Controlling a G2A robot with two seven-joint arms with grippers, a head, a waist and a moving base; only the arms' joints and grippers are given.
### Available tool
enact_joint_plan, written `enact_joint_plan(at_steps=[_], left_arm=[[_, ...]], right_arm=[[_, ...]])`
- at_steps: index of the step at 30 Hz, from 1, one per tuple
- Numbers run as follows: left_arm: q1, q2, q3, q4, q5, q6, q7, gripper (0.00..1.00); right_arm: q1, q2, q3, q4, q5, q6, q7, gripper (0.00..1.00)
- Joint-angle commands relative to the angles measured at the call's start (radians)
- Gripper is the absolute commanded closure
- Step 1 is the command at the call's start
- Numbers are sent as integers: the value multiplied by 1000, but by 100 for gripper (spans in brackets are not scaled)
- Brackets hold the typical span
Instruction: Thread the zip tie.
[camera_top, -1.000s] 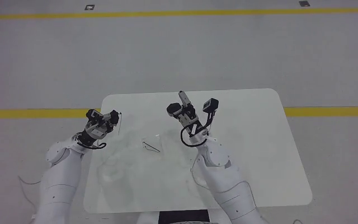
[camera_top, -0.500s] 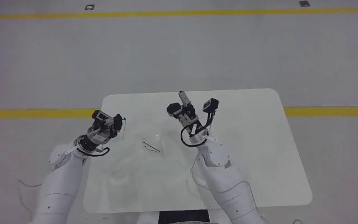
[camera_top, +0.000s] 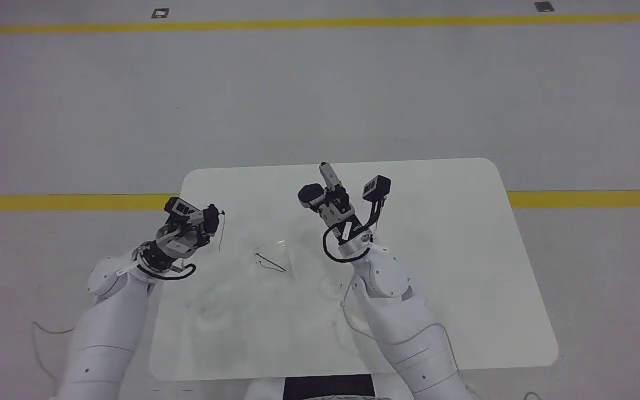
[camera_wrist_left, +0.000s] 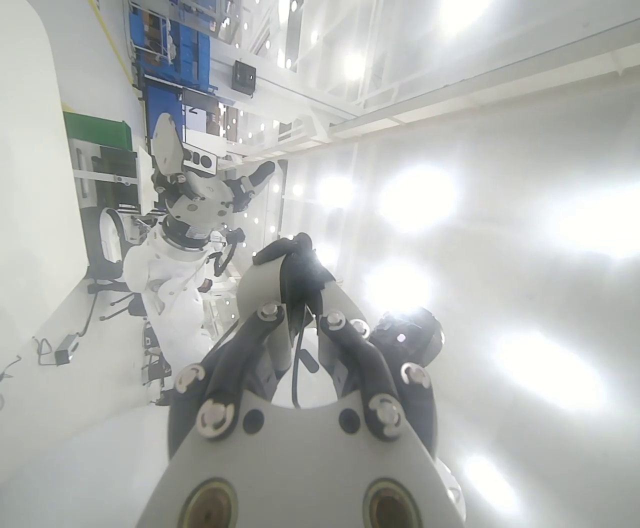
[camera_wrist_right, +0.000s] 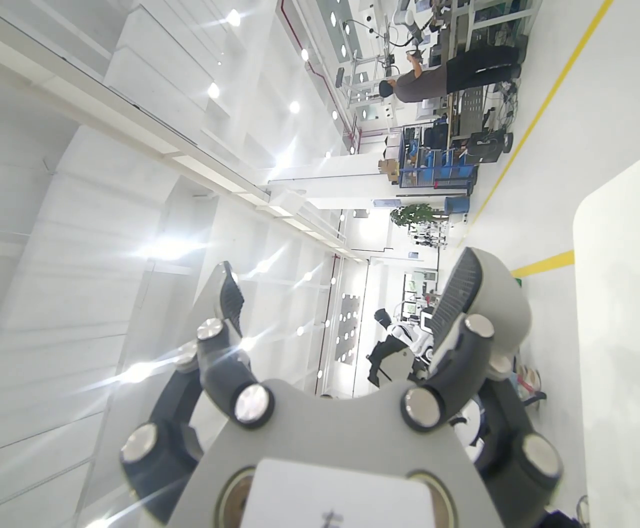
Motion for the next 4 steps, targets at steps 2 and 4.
enact_joint_plan(at_steps=[2, 4], left_arm=[[0, 0, 0, 0, 0, 0, 0, 100], [0, 0, 0, 0, 0, 0, 0, 100]], right_arm=[[0, 0, 0, 0, 0, 0, 0, 0], [0, 0, 0, 0, 0, 0, 0, 0]])
